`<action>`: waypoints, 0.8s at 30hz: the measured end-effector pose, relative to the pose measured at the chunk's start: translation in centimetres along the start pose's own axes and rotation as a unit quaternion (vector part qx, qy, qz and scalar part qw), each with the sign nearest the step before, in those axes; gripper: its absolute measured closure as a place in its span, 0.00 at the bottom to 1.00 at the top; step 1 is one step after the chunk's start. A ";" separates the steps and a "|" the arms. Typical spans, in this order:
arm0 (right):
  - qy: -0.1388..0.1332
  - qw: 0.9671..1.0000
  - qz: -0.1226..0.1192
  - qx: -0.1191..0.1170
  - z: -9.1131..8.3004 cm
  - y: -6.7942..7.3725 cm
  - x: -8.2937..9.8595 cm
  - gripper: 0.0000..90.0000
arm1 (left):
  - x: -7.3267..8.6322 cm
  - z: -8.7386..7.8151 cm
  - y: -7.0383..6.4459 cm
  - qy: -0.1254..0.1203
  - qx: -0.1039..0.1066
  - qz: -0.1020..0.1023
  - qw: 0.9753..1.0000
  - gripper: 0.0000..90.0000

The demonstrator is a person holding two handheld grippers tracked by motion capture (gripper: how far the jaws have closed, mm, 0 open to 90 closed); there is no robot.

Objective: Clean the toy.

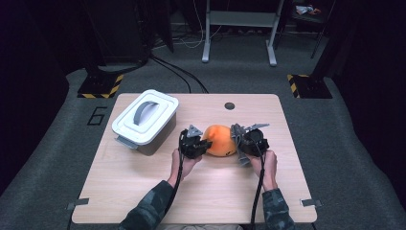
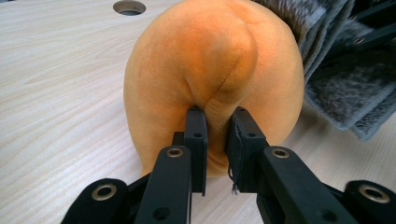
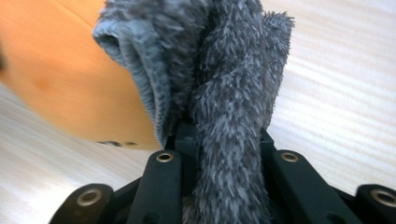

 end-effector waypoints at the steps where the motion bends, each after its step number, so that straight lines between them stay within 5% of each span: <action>1: 0.006 1.000 0.004 0.002 0.2 -0.1 0.1 0.81 | 0.0 0.0 0.0 0.000 0.000 0.000 1.000 0.88; 11: 0.049 0.998 0.032 -0.010 2.8 -1.4 1.4 0.81 | 0.0 -0.1 0.2 0.001 -0.002 0.003 1.000 0.88; 15: 0.014 1.000 0.025 0.014 0.3 -1.0 0.9 0.81 | 0.1 -0.1 0.4 -0.001 0.000 -0.005 1.000 0.88; 20: -0.055 0.998 -0.009 -0.002 -3.1 1.6 -0.6 0.81 | 0.1 0.0 0.4 -0.002 -0.003 -0.004 1.000 0.88; 24: -0.038 0.999 -0.031 -0.003 -2.3 2.9 -1.3 0.81 | 0.1 -0.1 0.5 -0.002 0.000 -0.007 1.000 0.86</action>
Point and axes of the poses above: each handheld gripper's, and its own axes: z roughly forward along the jaws, x roughly out of its underside, y roughly to its left, the point moved 1 cm from there along z, roughly forward along the jaws, and after that the axes turned 1 degree about y, right-handed, at the moved point
